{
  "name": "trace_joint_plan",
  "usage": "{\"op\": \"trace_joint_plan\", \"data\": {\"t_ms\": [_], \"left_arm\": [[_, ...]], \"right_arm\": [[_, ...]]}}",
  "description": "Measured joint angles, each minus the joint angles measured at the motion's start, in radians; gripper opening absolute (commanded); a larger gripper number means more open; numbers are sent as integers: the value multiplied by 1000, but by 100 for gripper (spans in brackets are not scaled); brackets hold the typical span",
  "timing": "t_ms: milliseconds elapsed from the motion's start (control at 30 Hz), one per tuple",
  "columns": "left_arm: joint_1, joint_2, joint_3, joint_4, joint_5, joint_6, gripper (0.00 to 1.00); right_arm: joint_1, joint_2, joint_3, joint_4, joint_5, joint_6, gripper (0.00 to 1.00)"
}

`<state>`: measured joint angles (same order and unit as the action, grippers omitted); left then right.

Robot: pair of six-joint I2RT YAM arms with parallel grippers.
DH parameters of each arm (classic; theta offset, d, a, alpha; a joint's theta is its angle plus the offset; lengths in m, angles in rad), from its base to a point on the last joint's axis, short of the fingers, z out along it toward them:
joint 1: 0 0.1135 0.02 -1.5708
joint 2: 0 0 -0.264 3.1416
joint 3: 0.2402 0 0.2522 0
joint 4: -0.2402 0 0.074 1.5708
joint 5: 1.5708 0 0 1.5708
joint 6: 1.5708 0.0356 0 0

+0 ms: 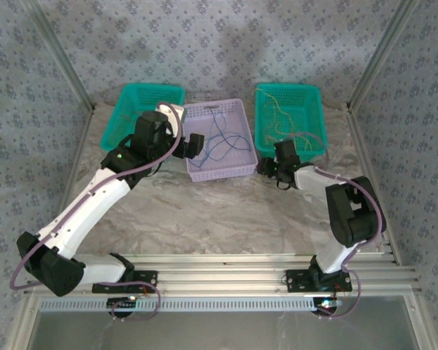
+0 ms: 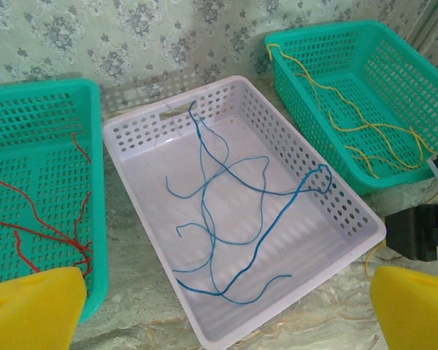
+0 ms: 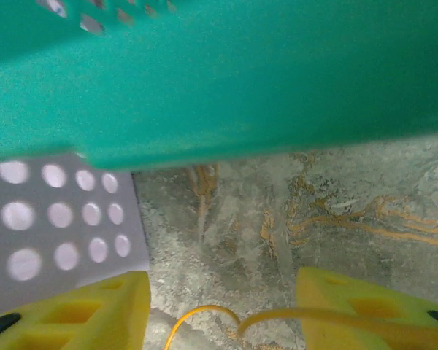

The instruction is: Untangle the cables

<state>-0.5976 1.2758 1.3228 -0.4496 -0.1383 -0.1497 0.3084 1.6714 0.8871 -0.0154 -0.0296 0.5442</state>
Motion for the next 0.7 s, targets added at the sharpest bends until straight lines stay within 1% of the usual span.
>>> {"op": "trace_joint_plan", "data": {"t_ms": [33,100,300,333,467,600,700], "left_arm": [[0,-3,-1,0,-3,1,100],[0,-10,-4,-2,-8,4,100],[0,-12,-4,-3,-13,11,99],[0,-12,-4,-3,-13,11,100],[0,-12,-5,-3,-13,11,100],[-1,-12,-5,-3,-13,11,100],[-1,-12,-5,-3,-13,11,100]], "right_arm": [[0,6,0,1,3,-1,47],[-1,17,1,8,8,3,31],[-8,20,4,22,26,-2,1],[-8,20,5,22,29,-7,0],[-6,-12,5,0,45,-21,0],[5,-157,6,-59,74,-48,0],[5,-266,41,-103,84,-63,0]]}}
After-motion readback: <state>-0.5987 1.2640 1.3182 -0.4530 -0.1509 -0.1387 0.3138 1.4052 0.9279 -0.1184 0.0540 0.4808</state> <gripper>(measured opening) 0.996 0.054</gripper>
